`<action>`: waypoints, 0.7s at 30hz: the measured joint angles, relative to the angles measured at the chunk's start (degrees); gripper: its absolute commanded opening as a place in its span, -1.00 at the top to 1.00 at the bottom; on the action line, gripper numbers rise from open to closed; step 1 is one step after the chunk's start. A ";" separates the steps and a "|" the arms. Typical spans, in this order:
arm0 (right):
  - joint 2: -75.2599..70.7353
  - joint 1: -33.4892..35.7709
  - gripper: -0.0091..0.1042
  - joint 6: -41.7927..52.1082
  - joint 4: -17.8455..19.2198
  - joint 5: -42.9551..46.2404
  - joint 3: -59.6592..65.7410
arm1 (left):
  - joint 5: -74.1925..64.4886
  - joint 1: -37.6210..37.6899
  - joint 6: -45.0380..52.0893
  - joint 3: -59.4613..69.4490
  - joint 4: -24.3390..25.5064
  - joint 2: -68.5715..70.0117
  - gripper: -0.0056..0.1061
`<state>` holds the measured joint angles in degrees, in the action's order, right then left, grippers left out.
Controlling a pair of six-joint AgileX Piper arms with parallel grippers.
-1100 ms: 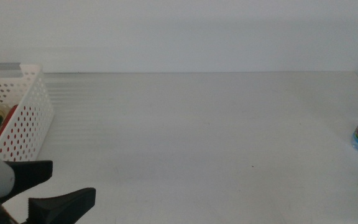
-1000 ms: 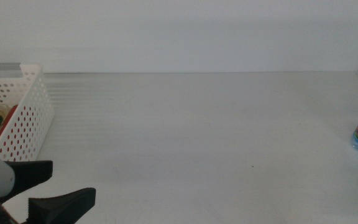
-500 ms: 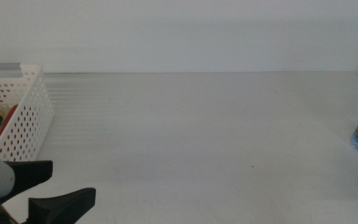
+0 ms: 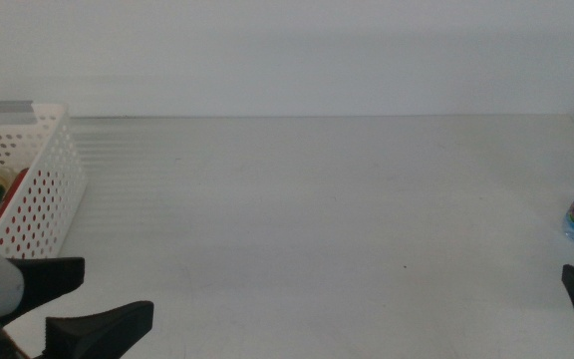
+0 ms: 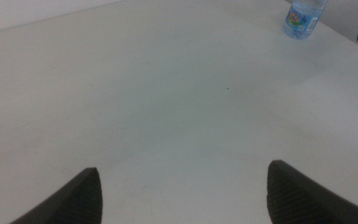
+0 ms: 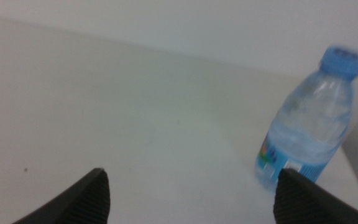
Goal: Use arms to grab the bottles and put them into the dustbin to the left of the table.
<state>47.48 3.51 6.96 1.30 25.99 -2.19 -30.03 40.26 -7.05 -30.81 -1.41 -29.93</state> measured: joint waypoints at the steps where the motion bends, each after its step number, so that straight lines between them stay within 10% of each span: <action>1: 1.20 0.00 -0.63 -0.44 0.00 0.70 0.07 | 0.00 0.00 0.00 0.00 0.00 0.00 -0.59; 21: 14.45 0.00 -0.63 -4.69 -7.14 20.42 3.28 | 0.00 0.00 0.00 0.00 -0.05 0.00 -0.59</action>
<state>61.93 3.51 2.26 -5.83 46.40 1.09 -30.03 40.26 -7.05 -30.81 -1.45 -29.93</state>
